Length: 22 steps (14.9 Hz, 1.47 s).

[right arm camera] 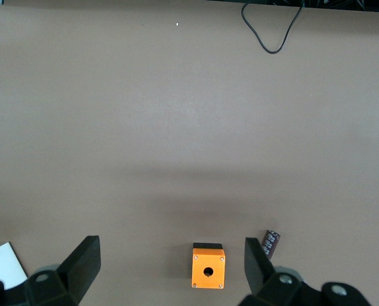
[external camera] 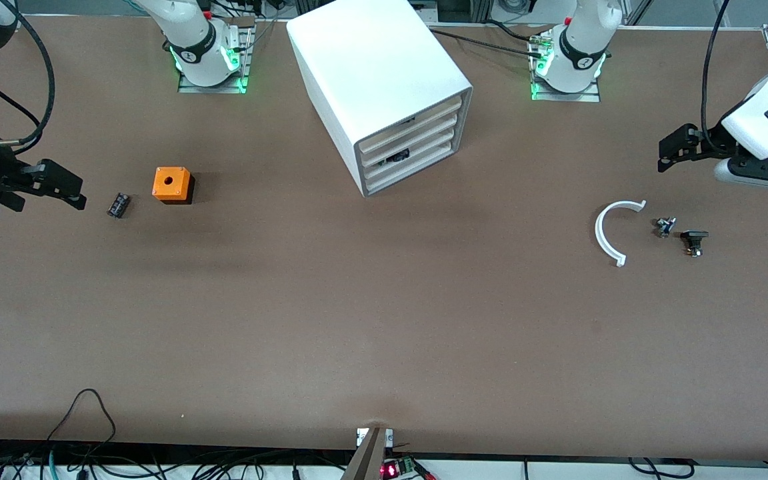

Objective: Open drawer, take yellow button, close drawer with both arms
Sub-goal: 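Move the left gripper toward the cabinet while the right gripper advances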

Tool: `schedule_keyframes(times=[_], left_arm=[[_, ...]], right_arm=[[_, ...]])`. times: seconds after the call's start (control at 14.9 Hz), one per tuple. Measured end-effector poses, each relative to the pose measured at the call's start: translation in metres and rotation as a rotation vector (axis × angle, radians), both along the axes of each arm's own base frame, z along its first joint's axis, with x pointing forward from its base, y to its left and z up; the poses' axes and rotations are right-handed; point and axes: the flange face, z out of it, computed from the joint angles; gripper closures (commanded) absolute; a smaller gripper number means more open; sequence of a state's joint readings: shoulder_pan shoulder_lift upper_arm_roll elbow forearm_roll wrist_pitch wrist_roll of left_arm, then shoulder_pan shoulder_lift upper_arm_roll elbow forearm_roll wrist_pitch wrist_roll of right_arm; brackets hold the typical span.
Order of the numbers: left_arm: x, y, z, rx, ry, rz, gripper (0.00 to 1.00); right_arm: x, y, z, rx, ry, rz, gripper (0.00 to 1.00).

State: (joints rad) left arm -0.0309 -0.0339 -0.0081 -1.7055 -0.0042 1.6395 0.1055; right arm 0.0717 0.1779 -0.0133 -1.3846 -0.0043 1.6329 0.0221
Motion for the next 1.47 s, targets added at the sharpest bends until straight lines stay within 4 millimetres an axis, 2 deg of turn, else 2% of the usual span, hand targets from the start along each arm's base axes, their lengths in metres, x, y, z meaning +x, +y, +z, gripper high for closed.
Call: schedule_keyframes(times=[0.67, 1.0, 1.27, 1.47], left_arm=[[-0.001, 0.001, -0.002, 0.001, 0.018, 0.002, 0.0], [-0.002, -0.007, -0.005, -0.04, 0.032, -0.001, 0.0], [-0.017, -0.03, -0.018, -0.217, 0.194, -0.005, 0.0], [-0.028, -0.056, -0.035, -0.319, 0.347, -0.042, 0.0]], right_arm=[[0.002, 0.002, -0.007, 0.001, 0.012, -0.021, 0.0], [0.005, 0.003, -0.043, -0.005, 0.083, -0.022, 0.0], [0.008, 0.016, -0.071, -0.009, 0.131, 0.0, 0.0], [0.017, 0.032, -0.094, -0.01, 0.132, 0.023, 0.0]])
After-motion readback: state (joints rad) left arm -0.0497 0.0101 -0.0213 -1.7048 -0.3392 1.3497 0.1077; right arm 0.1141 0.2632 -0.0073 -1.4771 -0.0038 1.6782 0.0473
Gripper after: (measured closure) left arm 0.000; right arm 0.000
